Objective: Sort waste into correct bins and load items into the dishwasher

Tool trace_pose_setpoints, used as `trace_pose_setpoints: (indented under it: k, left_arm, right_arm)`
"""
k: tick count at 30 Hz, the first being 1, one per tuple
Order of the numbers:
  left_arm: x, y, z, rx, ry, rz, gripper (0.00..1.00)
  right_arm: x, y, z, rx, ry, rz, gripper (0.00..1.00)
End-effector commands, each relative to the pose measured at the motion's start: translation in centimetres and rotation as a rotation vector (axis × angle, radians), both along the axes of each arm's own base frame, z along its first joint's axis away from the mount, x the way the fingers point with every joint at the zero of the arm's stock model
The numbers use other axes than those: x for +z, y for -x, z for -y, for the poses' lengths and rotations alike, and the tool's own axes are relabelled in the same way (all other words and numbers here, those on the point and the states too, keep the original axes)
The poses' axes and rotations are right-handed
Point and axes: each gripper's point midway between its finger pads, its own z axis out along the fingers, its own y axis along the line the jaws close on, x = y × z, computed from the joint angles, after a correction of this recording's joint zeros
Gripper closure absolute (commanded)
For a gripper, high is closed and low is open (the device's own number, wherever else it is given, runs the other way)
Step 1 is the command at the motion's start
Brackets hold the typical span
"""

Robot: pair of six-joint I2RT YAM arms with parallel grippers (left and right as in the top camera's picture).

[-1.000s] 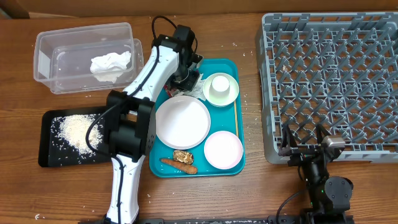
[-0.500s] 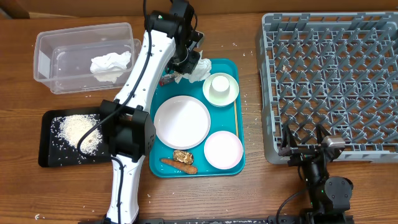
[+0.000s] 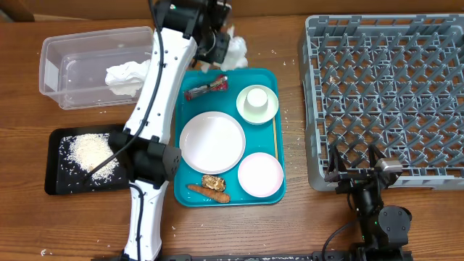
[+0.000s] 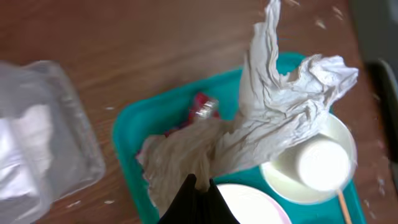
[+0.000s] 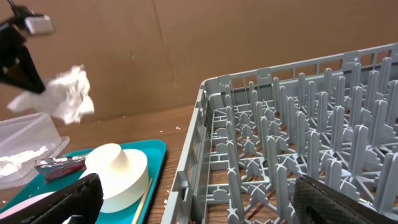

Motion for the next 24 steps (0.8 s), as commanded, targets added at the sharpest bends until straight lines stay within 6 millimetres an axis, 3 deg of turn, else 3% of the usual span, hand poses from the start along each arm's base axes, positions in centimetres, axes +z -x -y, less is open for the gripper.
trace_pose_setpoints:
  k: [1,3,7,8,10,11,13,14,19,21,24]
  left_arm:
    - [2.1,-2.6,-7.8,0.368,-0.132,0.123,0.96]
    - [2.8,-3.7,-12.3,0.515,-0.174,0.176,0.96]
    - [3.6,-4.9,-17.4,0.622,-0.175,0.226,0.96]
    - [3.8,-5.3,-20.3,0.699,-0.161,0.245,0.96]
    - [3.9,-5.2,-22.8,0.787,-0.136,0.250,0.93]
    - [3.8,-5.0,-24.0,0.828,-0.120,0.248,0.85]
    - [3.3,-4.4,-25.8,0.890,-0.070,0.217,0.23]
    - [3.0,-4.2,-26.2,0.899,-0.045,0.198,0.01]
    - [0.2,-3.2,-25.6,0.859,0.111,0.048,0.00]
    - [-1.0,-3.0,-24.0,0.774,0.168,-0.017,0.01]
    - [-2.6,-2.7,-20.1,0.535,0.255,-0.098,0.04]
  right_arm:
    - [-0.1,0.0,0.0,-0.002,0.007,0.007,0.00]
    - [-0.1,0.0,0.0,-0.002,0.007,0.007,0.00]
    - [-0.1,0.0,0.0,-0.002,0.007,0.007,0.00]
    - [-0.1,0.0,0.0,-0.002,0.007,0.007,0.00]
    - [-0.1,0.0,0.0,-0.002,0.007,0.007,0.00]
    - [-0.1,0.0,0.0,-0.002,0.007,0.007,0.00]
    - [-0.1,0.0,0.0,-0.002,0.007,0.007,0.00]
    - [-0.1,0.0,0.0,-0.002,0.007,0.007,0.00]
    - [-0.1,0.0,0.0,-0.002,0.007,0.007,0.00]
    - [-0.1,0.0,0.0,-0.002,0.007,0.007,0.00]
    - [-0.1,0.0,0.0,-0.002,0.007,0.007,0.00]
